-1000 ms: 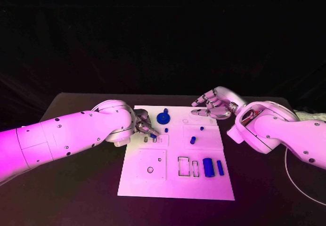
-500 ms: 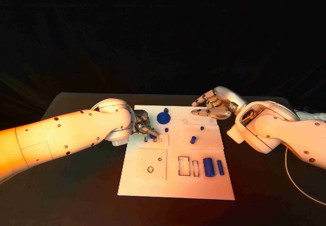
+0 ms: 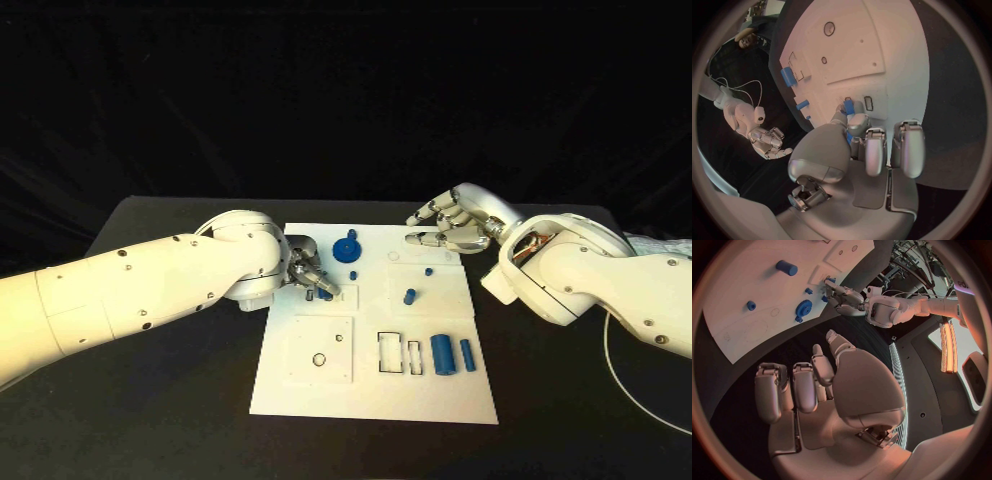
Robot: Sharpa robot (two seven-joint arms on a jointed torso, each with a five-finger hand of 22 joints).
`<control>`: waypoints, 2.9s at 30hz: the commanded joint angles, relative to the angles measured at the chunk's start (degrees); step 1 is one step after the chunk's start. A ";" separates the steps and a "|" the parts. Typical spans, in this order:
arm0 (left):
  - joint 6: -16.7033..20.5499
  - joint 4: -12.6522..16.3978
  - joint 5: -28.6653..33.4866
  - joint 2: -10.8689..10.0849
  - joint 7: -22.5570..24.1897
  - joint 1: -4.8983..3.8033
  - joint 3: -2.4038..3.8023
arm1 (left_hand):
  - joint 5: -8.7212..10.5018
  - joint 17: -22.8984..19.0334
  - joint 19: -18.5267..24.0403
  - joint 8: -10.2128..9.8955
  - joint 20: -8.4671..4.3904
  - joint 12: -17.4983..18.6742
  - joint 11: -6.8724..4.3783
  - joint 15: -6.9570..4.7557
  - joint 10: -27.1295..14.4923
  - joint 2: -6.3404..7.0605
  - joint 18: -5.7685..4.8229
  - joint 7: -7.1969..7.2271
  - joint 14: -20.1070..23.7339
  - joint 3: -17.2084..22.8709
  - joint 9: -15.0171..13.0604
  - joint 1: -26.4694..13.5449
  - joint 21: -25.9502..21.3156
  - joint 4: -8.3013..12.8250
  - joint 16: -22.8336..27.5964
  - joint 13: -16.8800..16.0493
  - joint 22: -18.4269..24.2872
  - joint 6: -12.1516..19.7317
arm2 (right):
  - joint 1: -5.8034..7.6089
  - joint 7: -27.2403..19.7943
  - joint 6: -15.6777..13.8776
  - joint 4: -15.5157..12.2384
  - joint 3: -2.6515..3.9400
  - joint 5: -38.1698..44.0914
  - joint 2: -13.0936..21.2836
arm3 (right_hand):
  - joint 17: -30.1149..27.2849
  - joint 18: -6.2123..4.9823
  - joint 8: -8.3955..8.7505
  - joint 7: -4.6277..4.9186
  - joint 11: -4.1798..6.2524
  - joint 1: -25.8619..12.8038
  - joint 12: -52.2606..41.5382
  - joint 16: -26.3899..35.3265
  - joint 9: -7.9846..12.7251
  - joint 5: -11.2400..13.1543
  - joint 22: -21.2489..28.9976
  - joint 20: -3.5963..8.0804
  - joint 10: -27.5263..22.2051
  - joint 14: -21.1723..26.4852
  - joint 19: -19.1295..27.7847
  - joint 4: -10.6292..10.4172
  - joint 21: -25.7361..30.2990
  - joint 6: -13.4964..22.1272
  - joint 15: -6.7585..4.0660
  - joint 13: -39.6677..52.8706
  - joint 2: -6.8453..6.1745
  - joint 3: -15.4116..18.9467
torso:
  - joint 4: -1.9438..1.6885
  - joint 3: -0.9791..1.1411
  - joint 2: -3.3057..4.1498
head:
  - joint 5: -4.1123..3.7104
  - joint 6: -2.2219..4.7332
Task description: Assemble the parts on the task board
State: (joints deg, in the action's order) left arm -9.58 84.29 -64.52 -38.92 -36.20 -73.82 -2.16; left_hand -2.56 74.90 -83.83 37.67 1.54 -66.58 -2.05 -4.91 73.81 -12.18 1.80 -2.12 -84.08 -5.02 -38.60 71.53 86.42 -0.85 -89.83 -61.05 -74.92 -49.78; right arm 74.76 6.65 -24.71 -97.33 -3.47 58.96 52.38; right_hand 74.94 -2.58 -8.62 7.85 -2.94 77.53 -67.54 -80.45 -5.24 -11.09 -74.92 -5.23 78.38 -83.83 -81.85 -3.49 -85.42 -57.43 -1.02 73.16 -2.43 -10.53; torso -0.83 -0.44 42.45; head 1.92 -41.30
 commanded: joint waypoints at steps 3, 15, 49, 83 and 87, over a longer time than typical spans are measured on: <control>-0.90 -0.06 -0.54 0.15 -1.07 0.55 -0.45 | -0.14 15.10 -2.89 -0.34 -0.42 0.01 0.05 -0.30 0.17 0.19 -0.44 0.16 -5.92 11.23 0.08 -0.84 0.27 10.65 -0.17 0.20 -9.35 -0.24 | -0.03 -0.04 0.74 -0.09 0.00 0.18 -0.05 | 0.72 -0.12 -0.34 -0.08 0.21 -0.12 0.21 0.19 -0.05 -0.24 -3.12 0.23 -0.13 -3.25 0.02 0.10 0.30 -0.20 -0.38 -0.04 0.17 0.07 | 0.09 -0.01 0.02 | 0.01 0.00; 2.63 0.10 -0.49 0.07 -0.58 0.55 -0.43 | -0.13 15.10 -2.74 -0.84 -0.34 1.53 0.16 -0.20 -0.75 1.20 -0.39 0.04 -5.92 13.93 0.02 -1.91 0.10 11.60 -0.17 1.84 -9.15 -0.20 | -0.03 -0.03 0.75 -0.08 0.00 0.17 -0.02 | 0.71 -0.12 -0.39 -0.09 0.21 -0.24 0.28 0.20 -0.05 -0.27 -3.10 0.23 -0.16 -3.24 0.03 0.02 0.31 -0.22 -0.38 -0.09 0.24 0.08 | 0.00 -0.04 0.02 | -0.12 0.03; -6.20 -1.47 -1.69 1.43 -1.35 0.42 -0.43 | -0.14 15.10 -2.81 -1.64 -0.24 1.22 0.22 -0.14 0.47 4.55 -0.40 -0.07 -5.92 25.12 -0.98 -6.20 0.06 13.19 -0.17 1.46 -9.35 -1.34 | -0.03 0.06 0.86 -0.09 -0.01 0.16 -0.03 | 0.71 -0.12 -0.39 -0.09 0.21 -0.24 0.28 0.20 -0.05 -0.27 -3.10 0.23 -0.16 -3.24 0.03 0.02 0.31 -0.22 -0.38 -0.09 0.24 0.08 | -0.02 -0.01 -0.02 | -0.03 -0.14; -7.33 -5.73 -1.71 4.90 -1.81 0.25 -0.90 | -0.09 15.10 -2.81 -0.14 -0.45 0.50 -0.10 -0.39 1.00 8.47 -0.38 0.44 -5.92 24.34 -3.25 -13.66 -0.06 8.01 -0.17 1.02 -9.38 -2.46 | -0.03 -0.11 0.52 -0.82 -0.01 0.11 0.33 | 0.27 -0.23 -0.44 -0.09 0.22 -0.47 0.55 0.52 -0.02 -0.30 -2.64 0.23 -0.28 -3.15 0.35 -0.08 0.52 -0.13 -0.39 -0.30 0.23 0.17 | 0.00 0.00 -0.01 | -0.21 0.04; -7.19 -5.71 -1.71 4.86 -1.81 0.27 -0.91 | -0.09 15.10 -2.81 -0.01 -0.50 0.49 -0.14 -0.44 0.99 9.18 -0.37 0.49 -5.92 23.48 -3.43 -14.13 -0.08 7.62 -0.17 1.04 -9.36 -2.58 | -0.03 -0.13 0.50 -0.84 -0.01 0.08 0.36 | 0.27 -0.23 -0.44 -0.09 0.22 -0.47 0.55 0.52 -0.02 -0.30 -2.64 0.23 -0.28 -3.15 0.35 -0.08 0.52 -0.13 -0.39 -0.30 0.23 0.17 | -0.01 -0.02 0.01 | -0.21 0.04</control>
State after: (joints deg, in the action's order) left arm -15.88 78.96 -65.70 -34.38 -36.88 -74.79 -2.14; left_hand -2.55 74.91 -84.05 37.70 1.33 -65.90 -1.98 -4.91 74.55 -3.28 1.80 -1.91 -84.08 18.83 -41.95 57.53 86.42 6.73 -89.83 -60.06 -74.92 -52.41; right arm 74.75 6.69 -24.47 -98.06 -3.48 58.90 52.74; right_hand 74.93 -2.58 -8.85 7.85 -2.94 77.53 -67.32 -80.11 -5.24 -11.09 -74.92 -5.23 78.38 -83.82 -81.85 -3.49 -85.21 -57.43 -1.03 72.89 -2.43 -10.53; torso -0.83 -0.44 42.45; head 1.71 -41.24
